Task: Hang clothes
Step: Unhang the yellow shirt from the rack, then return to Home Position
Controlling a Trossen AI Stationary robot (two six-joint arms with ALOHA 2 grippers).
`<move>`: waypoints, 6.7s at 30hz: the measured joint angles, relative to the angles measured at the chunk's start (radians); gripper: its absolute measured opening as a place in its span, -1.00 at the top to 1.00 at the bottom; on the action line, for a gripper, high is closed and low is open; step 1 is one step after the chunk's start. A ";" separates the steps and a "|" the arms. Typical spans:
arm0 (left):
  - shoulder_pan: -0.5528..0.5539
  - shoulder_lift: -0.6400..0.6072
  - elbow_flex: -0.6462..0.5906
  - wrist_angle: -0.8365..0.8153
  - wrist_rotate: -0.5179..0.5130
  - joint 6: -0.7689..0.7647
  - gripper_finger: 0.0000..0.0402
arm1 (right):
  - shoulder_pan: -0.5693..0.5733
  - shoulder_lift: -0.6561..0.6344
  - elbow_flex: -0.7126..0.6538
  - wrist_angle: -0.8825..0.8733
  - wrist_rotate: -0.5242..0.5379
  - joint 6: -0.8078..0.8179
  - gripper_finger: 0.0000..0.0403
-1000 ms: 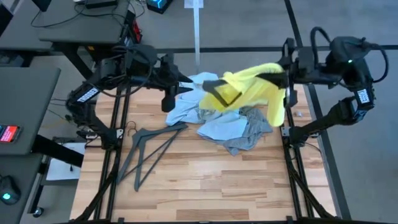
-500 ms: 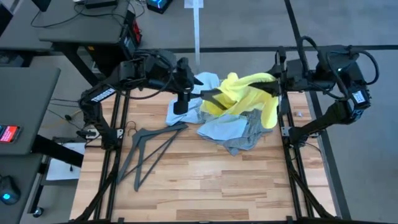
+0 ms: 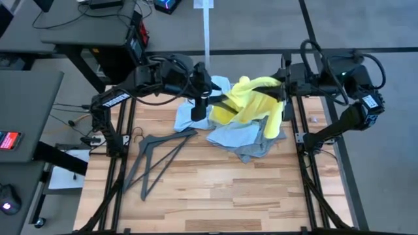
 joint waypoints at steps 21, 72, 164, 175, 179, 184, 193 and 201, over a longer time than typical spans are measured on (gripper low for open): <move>-0.008 -0.023 -0.045 -0.147 0.019 0.031 0.88 | -0.001 0.043 0.000 -0.027 0.002 0.064 0.45; 0.046 -0.111 -0.069 -0.184 -0.204 -0.015 0.88 | -0.120 -0.072 -0.042 -0.583 0.355 0.344 1.00; 0.106 -0.815 -1.115 -0.239 -0.256 -0.585 0.42 | -0.310 0.073 -0.286 -0.487 -0.040 0.259 1.00; 0.106 -0.814 -1.125 -0.141 -0.243 -0.467 0.42 | -0.399 -0.180 -1.038 0.053 -0.136 0.579 1.00; 0.106 -0.814 -1.125 -0.134 -0.243 -0.456 0.42 | -0.414 -0.152 -1.092 0.012 -0.136 0.666 0.95; 0.106 -0.814 -1.125 -0.137 -0.196 -0.410 0.42 | -0.435 -0.128 -0.961 -0.149 -0.199 0.632 0.68; 0.108 -0.814 -1.125 -0.139 -0.138 -0.359 0.42 | -0.418 -0.144 -0.474 -0.353 -0.354 0.626 0.07; 0.108 -0.836 -1.126 -0.126 -0.138 -0.323 0.42 | -0.086 -0.348 -0.565 -0.336 -0.126 0.705 0.76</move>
